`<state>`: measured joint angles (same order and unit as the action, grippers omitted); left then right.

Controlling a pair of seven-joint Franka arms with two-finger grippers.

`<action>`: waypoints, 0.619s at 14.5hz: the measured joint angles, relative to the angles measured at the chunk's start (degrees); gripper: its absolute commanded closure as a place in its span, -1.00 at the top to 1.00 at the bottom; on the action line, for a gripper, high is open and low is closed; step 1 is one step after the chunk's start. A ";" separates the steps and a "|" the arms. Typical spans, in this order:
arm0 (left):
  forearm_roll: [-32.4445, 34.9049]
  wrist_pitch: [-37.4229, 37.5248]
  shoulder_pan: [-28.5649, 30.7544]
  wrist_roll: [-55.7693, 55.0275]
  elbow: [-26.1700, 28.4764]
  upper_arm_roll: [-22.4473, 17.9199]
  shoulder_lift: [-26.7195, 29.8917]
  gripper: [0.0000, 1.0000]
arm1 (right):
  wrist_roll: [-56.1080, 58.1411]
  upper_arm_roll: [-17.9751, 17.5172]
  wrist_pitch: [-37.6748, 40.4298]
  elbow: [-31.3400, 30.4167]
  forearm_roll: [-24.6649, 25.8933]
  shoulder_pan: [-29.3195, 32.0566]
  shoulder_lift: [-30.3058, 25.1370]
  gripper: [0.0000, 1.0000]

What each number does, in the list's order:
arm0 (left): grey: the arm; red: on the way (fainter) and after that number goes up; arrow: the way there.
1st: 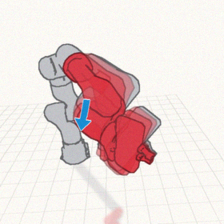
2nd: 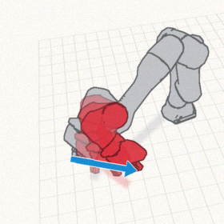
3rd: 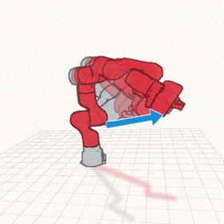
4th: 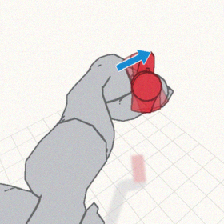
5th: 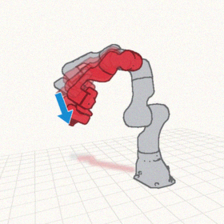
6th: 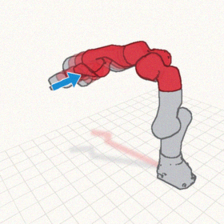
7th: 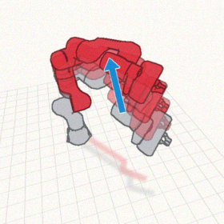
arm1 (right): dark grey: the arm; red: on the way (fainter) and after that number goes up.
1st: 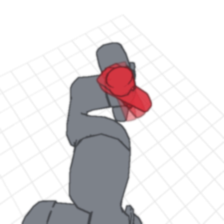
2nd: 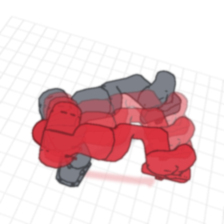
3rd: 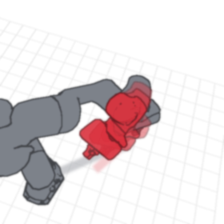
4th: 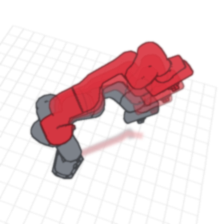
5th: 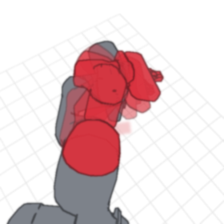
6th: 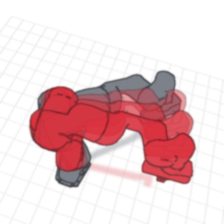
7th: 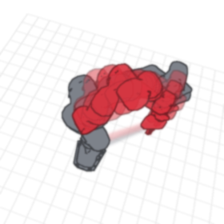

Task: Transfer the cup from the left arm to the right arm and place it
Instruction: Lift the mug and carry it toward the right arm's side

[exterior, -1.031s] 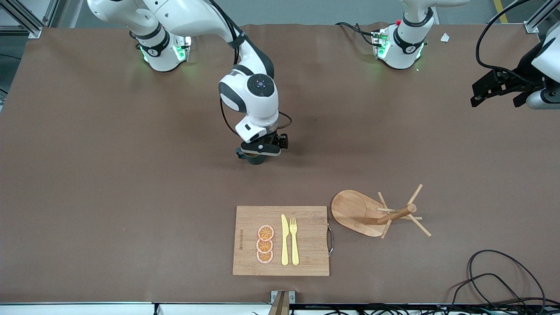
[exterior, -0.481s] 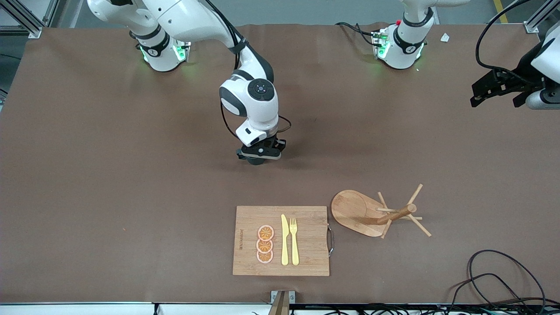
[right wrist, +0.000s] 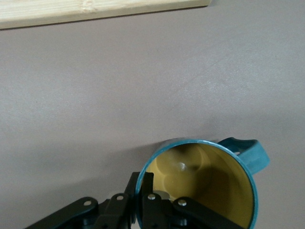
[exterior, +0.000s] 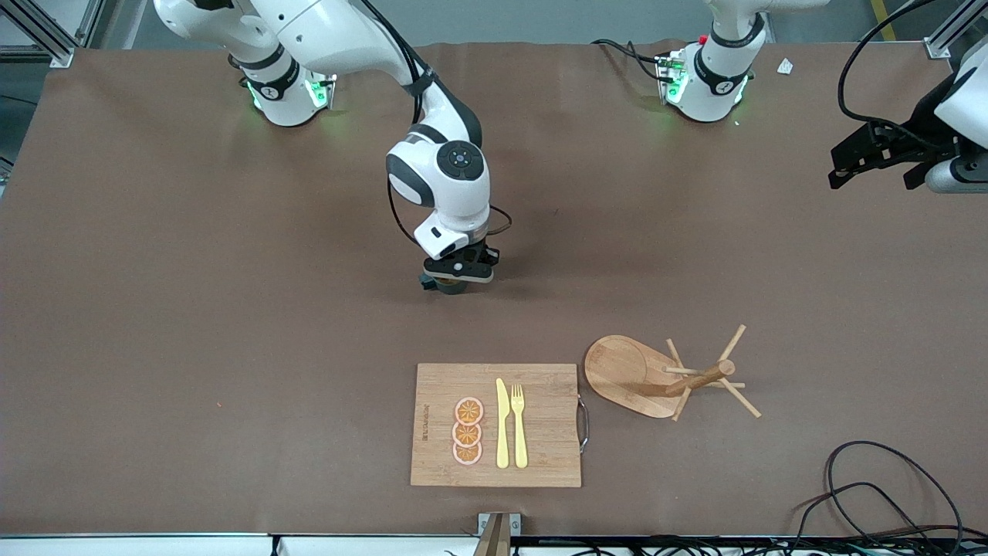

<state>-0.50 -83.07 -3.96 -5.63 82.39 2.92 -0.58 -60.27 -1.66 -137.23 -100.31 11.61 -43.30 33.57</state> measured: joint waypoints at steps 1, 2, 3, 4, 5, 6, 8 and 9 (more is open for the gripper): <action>0.00 0.00 0.00 0.00 0.00 0.00 0.00 1.00 | 0.00 0.00 0.00 -0.01 0.00 0.00 0.00 -0.99; 0.00 0.00 0.00 0.00 0.00 0.00 0.00 1.00 | -0.01 0.01 0.00 -0.01 0.00 0.01 -0.01 -0.99; 0.00 0.00 0.00 0.00 0.00 0.00 0.01 1.00 | -0.08 0.02 0.05 -0.02 0.00 0.07 -0.04 -0.99; 0.00 0.00 0.00 0.00 0.01 0.00 0.01 1.00 | -0.20 0.14 0.36 -0.02 0.00 0.31 -0.11 -0.99; 0.00 0.00 0.00 0.00 0.01 0.00 0.01 1.00 | -0.26 0.38 1.44 -0.01 0.00 0.88 -0.36 -0.99; 0.00 0.00 0.00 0.00 0.01 0.00 0.01 1.00 | -0.31 0.57 3.01 0.03 0.00 1.81 -0.90 -0.99; 0.00 0.00 0.00 0.00 0.01 0.01 0.02 1.00 | -1.33 0.81 6.56 -0.03 0.00 4.55 -3.67 -0.99; 0.00 0.00 0.00 0.00 0.01 0.01 0.02 1.00 | -1.89 0.85 8.23 -0.40 0.00 6.26 -5.91 -0.99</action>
<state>-0.50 -83.07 -3.96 -5.63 82.40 2.93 -0.56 -62.16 -0.82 -129.00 -100.71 11.61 -37.04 27.65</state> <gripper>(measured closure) 0.000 0.943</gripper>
